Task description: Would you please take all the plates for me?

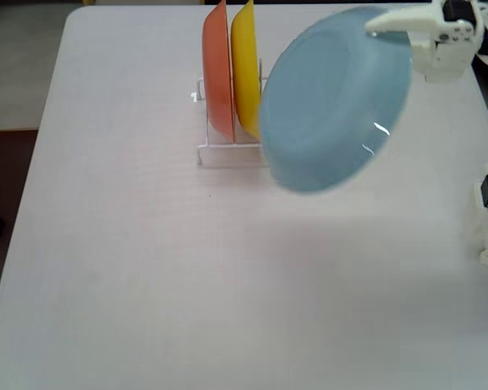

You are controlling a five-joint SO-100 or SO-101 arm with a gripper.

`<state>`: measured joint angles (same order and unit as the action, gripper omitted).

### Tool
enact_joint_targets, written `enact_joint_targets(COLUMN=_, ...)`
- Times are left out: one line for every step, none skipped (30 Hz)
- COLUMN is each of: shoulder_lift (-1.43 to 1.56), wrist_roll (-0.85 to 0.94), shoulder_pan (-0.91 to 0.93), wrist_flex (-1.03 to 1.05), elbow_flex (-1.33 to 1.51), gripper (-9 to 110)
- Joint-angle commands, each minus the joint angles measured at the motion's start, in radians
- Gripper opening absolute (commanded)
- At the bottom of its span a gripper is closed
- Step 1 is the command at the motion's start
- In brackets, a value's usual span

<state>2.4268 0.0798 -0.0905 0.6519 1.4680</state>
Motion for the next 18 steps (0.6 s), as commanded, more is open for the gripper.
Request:
enact_joint_targets(shoulder_lift=0.034, wrist_roll=0.031, shoulder_pan=-0.078, wrist_flex=-0.173, elbow_flex=0.040, gripper=0)
enact_joint_targets(shoulder_lift=0.023, wrist_roll=0.057, shoulder_pan=-0.092, wrist_flex=-0.224, elbow_flex=0.058, gripper=0)
enact_joint_targets(shoulder_lift=0.011, wrist_roll=0.086, shoulder_pan=-0.109, wrist_flex=-0.273, elbow_flex=0.074, gripper=0)
enact_joint_targets(shoulder_lift=-0.003, wrist_roll=0.114, shoulder_pan=-0.126, wrist_flex=-0.322, elbow_flex=0.084, gripper=0)
enact_joint_targets(shoulder_lift=-0.017, wrist_roll=0.143, shoulder_pan=-0.143, wrist_flex=-0.370, elbow_flex=0.095, gripper=0)
enact_joint_targets(shoulder_lift=-0.034, wrist_roll=0.167, shoulder_pan=-0.153, wrist_flex=-0.414, elbow_flex=0.103, gripper=0)
enact_joint_targets(shoulder_lift=-0.051, wrist_roll=0.178, shoulder_pan=-0.160, wrist_flex=-0.454, elbow_flex=0.109, gripper=0)
enact_joint_targets(shoulder_lift=-0.071, wrist_roll=0.186, shoulder_pan=-0.167, wrist_flex=-0.495, elbow_flex=0.117, gripper=0)
enact_joint_targets(shoulder_lift=-0.087, wrist_roll=0.198, shoulder_pan=-0.178, wrist_flex=-0.528, elbow_flex=0.120, gripper=0)
enact_joint_targets(shoulder_lift=-0.107, wrist_roll=0.210, shoulder_pan=-0.189, wrist_flex=-0.560, elbow_flex=0.121, gripper=0)
enact_joint_targets(shoulder_lift=-0.127, wrist_roll=0.219, shoulder_pan=-0.195, wrist_flex=-0.588, elbow_flex=0.121, gripper=0)
enact_joint_targets(shoulder_lift=-0.147, wrist_roll=0.230, shoulder_pan=-0.204, wrist_flex=-0.617, elbow_flex=0.121, gripper=0)
enact_joint_targets(shoulder_lift=-0.166, wrist_roll=0.235, shoulder_pan=-0.207, wrist_flex=-0.643, elbow_flex=0.121, gripper=0)
enact_joint_targets(shoulder_lift=-0.184, wrist_roll=0.239, shoulder_pan=-0.209, wrist_flex=-0.666, elbow_flex=0.121, gripper=0)
enact_joint_targets(shoulder_lift=-0.198, wrist_roll=0.241, shoulder_pan=-0.210, wrist_flex=-0.686, elbow_flex=0.121, gripper=0)
enact_joint_targets(shoulder_lift=-0.212, wrist_roll=0.241, shoulder_pan=-0.210, wrist_flex=-0.703, elbow_flex=0.121, gripper=0)
enact_joint_targets(shoulder_lift=-0.221, wrist_roll=0.241, shoulder_pan=-0.213, wrist_flex=-0.715, elbow_flex=0.121, gripper=0)
enact_joint_targets(shoulder_lift=-0.232, wrist_roll=0.245, shoulder_pan=-0.216, wrist_flex=-0.726, elbow_flex=0.121, gripper=0)
